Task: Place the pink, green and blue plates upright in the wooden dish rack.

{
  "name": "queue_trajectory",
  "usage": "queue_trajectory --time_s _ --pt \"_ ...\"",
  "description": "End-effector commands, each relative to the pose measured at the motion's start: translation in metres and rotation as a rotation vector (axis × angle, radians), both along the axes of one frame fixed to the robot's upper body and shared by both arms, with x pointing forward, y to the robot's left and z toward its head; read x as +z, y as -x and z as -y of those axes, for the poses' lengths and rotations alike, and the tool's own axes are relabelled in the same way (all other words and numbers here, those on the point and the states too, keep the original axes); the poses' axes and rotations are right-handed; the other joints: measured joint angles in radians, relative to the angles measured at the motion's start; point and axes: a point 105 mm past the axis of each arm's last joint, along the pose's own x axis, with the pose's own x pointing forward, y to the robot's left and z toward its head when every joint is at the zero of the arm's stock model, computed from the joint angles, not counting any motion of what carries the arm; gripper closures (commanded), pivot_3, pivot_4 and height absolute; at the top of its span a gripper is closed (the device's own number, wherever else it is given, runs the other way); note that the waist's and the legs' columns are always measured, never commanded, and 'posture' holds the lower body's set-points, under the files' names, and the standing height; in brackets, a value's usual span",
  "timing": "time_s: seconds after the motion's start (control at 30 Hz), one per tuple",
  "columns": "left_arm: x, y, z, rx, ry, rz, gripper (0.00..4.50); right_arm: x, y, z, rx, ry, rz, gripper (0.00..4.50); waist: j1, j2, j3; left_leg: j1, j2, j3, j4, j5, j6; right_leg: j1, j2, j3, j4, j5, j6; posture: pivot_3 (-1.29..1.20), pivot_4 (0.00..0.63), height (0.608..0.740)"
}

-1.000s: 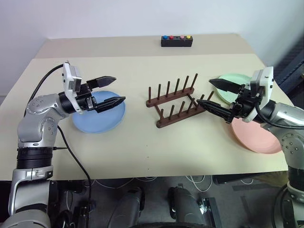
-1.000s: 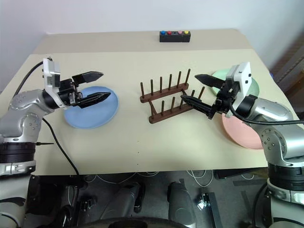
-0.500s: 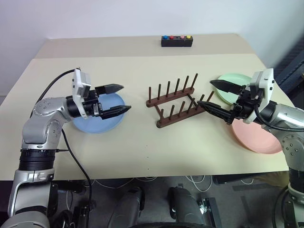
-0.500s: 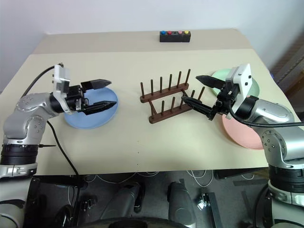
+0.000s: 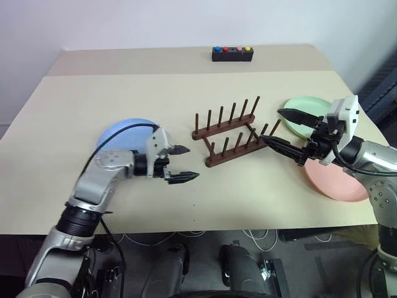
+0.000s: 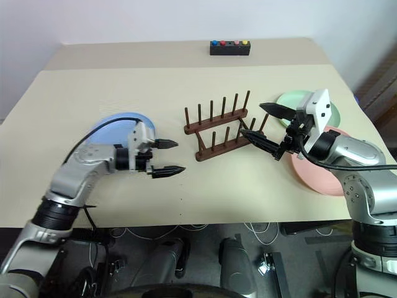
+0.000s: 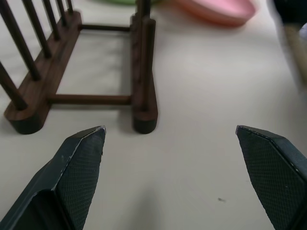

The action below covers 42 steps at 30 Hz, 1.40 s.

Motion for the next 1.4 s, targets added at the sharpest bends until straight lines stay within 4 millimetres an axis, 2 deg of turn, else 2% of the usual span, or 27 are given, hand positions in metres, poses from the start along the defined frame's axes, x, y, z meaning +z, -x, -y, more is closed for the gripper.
queue_trajectory --time_s 0.03,0.1,0.2,0.27,0.4,0.5,0.53,0.6,0.73,0.77,1.07,1.2,1.4 --pt "-0.005 -0.008 0.011 0.065 -0.008 0.039 0.00 0.017 0.005 0.004 -0.017 0.012 0.075 0.06 0.004 0.000 0.000 0.000 0.000 0.000 0.000 0.000 0.000 0.000 0.000 0.000 0.000 0.000 0.000 0.00 0.150 0.740" --pt "-0.010 -0.009 0.019 0.072 -0.014 0.061 0.00 0.019 0.006 0.004 -0.024 0.002 0.083 0.06 0.006 0.000 0.000 0.000 0.001 0.001 0.000 0.000 0.000 0.000 0.001 0.000 0.000 0.000 0.000 0.00 0.150 0.740" --pt "-0.018 -0.022 0.032 0.141 -0.042 0.107 0.00 0.019 0.008 0.006 -0.042 0.013 0.092 0.06 0.014 0.000 0.000 0.000 0.001 0.001 0.000 0.000 0.000 -0.001 0.001 0.000 0.000 0.000 0.000 0.00 0.150 0.740" --pt "-0.020 -0.024 0.043 0.138 -0.036 0.106 0.00 0.020 0.008 0.008 -0.056 0.010 0.096 0.06 0.015 0.000 0.000 0.000 0.001 0.001 0.000 0.000 0.000 0.000 0.000 0.000 0.000 0.000 0.000 0.00 0.150 0.740" --pt "-0.025 -0.033 0.045 0.183 -0.041 0.082 0.00 0.023 0.008 0.008 -0.062 0.005 0.104 0.06 0.015 0.000 0.000 0.000 0.000 0.002 0.001 -0.001 0.001 0.000 0.001 0.000 -0.001 0.001 0.001 0.00 0.150 0.740" --pt "-0.030 -0.029 0.053 0.160 -0.015 0.008 0.00 0.022 0.009 0.009 -0.069 0.006 0.106 0.06 0.012 0.000 0.000 0.000 0.001 0.002 0.001 -0.001 0.001 0.000 0.001 0.000 -0.001 0.001 0.001 0.00 0.150 0.740" --pt "-0.031 -0.028 0.055 0.154 0.000 -0.024 0.55 0.022 0.009 0.008 -0.070 0.005 0.106 0.00 0.013 0.000 0.000 0.000 0.001 0.002 0.001 -0.001 0.001 0.000 0.001 0.000 0.000 0.001 0.001 0.00 0.150 0.740" --pt "-0.032 -0.025 0.057 0.141 0.005 -0.051 1.32 0.022 0.009 0.008 -0.072 0.005 0.107 0.00 0.014 0.000 0.000 0.000 0.001 0.002 0.001 -0.001 0.001 0.000 0.001 0.000 0.000 0.001 0.001 0.00 0.150 0.740" --pt "-0.028 -0.024 0.058 0.132 0.016 -0.038 3.36 0.021 0.010 0.009 -0.076 0.005 0.105 0.00 0.013 0.000 0.000 0.000 0.000 0.002 0.001 -0.001 0.001 0.000 0.001 0.000 0.000 0.001 0.001 0.00 0.150 0.740" --pt "-0.028 -0.024 0.058 0.128 0.008 -0.031 3.74 0.021 0.010 0.010 -0.078 0.006 0.104 0.00 0.013 0.001 0.000 0.000 0.000 0.002 0.001 -0.001 0.001 0.000 0.001 0.000 0.000 0.001 0.001 0.00 0.150 0.740" --pt "-0.005 -0.028 0.058 0.096 0.054 -0.006 3.75 0.023 0.006 0.014 -0.091 -0.003 0.109 0.00 0.013 0.001 -0.001 0.000 0.001 0.002 0.001 -0.001 0.001 0.000 0.001 0.000 0.000 0.001 0.001 0.00 0.150 0.740" --pt "0.007 -0.027 0.051 0.013 0.009 0.101 3.75 0.021 0.018 0.043 -0.113 0.059 0.083 0.00 0.016 0.001 0.000 0.000 0.000 0.002 0.001 -0.001 0.001 0.000 0.002 0.000 0.000 0.001 0.001 0.00 0.150 0.740" --pt "0.012 -0.026 0.040 -0.092 -0.027 0.169 3.75 0.012 0.046 0.057 -0.049 0.098 -0.002 0.00 0.015 0.001 -0.001 0.000 0.000 0.003 0.001 -0.001 0.002 0.001 0.001 0.000 -0.001 0.001 0.001 0.00 0.150 0.740"
